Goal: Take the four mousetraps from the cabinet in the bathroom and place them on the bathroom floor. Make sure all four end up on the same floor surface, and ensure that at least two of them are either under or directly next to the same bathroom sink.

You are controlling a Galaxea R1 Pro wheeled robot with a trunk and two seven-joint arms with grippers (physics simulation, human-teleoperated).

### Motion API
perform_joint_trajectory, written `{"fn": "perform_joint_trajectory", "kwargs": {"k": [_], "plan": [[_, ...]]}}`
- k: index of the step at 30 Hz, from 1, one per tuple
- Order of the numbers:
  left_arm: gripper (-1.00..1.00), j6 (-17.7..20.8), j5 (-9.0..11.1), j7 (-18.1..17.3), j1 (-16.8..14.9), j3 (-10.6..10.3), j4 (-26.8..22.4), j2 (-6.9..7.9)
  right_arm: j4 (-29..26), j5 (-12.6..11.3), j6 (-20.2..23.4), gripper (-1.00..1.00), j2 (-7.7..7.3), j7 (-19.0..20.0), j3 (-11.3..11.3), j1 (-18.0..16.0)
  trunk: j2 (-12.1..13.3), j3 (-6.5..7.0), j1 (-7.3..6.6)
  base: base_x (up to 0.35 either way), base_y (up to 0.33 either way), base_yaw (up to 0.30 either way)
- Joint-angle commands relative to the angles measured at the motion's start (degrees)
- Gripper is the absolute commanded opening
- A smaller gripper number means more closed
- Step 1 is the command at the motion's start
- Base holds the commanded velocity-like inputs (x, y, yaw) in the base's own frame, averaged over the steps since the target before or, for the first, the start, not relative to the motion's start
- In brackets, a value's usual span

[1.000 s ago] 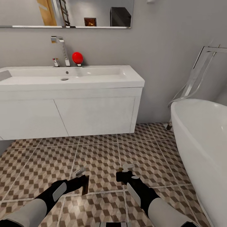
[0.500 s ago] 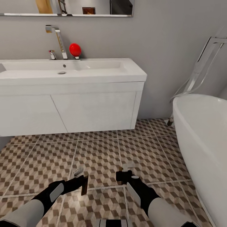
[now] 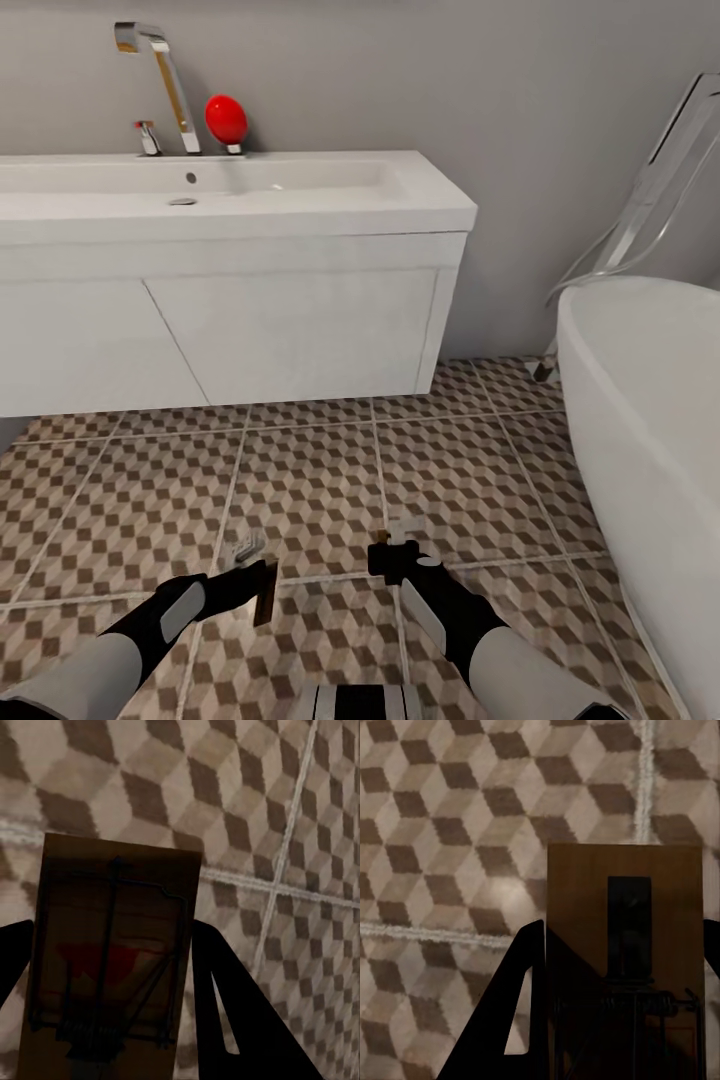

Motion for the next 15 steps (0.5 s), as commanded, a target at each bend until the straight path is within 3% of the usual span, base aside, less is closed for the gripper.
{"fn": "perform_joint_trajectory", "kwargs": {"k": [1,7,10,15], "plan": [[-1.0,-0.1,-0.1,0.5,0.0,0.0,0.0,-0.06,0.0,-0.1,0.0,-1.0,0.0,0.1,0.0,0.0,0.0,-0.23,0.02,0.0,0.0,0.0],[-1.0,-0.1,0.1,2.8,-0.1,-0.1,0.0,-0.34,-0.4,-0.2,0.8,-1.0,0.0,0.6,-0.1,0.0,-0.1,-1.56,0.18,0.0,0.0,0.0],[-1.0,-0.2,0.2,3.1,-0.3,-0.1,-0.3,-0.77,-4.2,-0.2,3.0,-1.0,-0.2,3.3,-0.3,0.0,-0.1,-2.22,0.25,0.0,0.0,0.0],[-1.0,-0.2,0.0,3.8,-1.0,-0.1,-0.5,-2.15,-15.7,-0.3,9.4,-1.0,-6.13,7.0,-0.4,2.4,-0.2,-3.33,0.38,0.0,0.0,0.0]]}}
